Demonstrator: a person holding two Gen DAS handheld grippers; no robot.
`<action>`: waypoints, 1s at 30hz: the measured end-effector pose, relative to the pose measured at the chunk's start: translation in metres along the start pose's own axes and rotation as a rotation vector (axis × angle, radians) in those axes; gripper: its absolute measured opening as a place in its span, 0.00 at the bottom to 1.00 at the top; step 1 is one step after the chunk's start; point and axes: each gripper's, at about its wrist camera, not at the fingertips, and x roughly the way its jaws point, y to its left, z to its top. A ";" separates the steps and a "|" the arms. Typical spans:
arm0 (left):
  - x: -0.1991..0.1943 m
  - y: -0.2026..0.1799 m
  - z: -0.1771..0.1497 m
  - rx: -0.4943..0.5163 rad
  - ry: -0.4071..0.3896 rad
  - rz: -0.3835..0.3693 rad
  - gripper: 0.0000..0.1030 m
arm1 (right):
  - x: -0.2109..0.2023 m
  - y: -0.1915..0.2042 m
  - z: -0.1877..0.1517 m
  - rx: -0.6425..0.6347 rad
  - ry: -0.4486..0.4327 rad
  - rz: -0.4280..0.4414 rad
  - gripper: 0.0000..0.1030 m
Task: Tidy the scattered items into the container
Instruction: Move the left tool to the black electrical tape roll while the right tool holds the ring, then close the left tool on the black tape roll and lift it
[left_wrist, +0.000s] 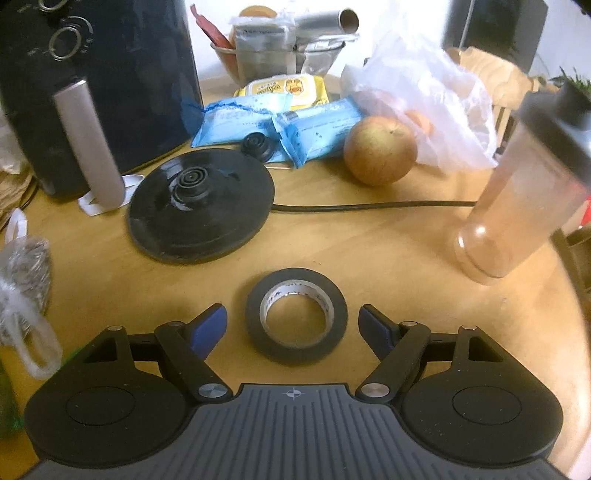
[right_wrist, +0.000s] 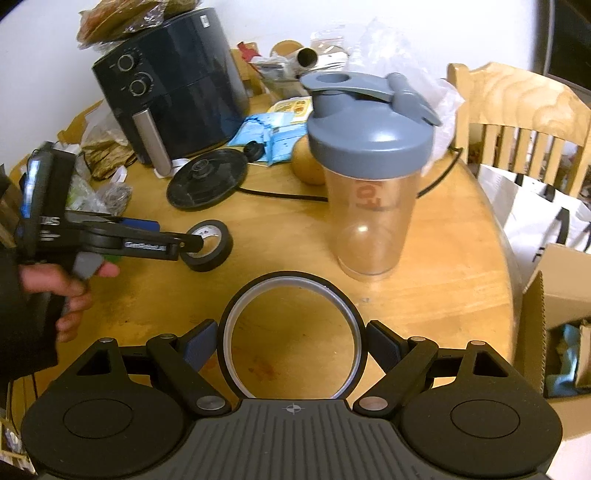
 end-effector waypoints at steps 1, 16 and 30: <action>0.006 0.000 0.000 0.003 0.008 0.004 0.76 | -0.002 -0.002 -0.001 0.007 0.000 -0.005 0.85; 0.033 0.000 0.000 0.009 0.050 -0.015 0.71 | -0.013 -0.015 -0.016 0.064 0.012 -0.051 0.85; 0.008 0.002 0.000 0.026 0.024 0.019 0.70 | -0.017 -0.013 -0.016 0.069 -0.003 -0.045 0.85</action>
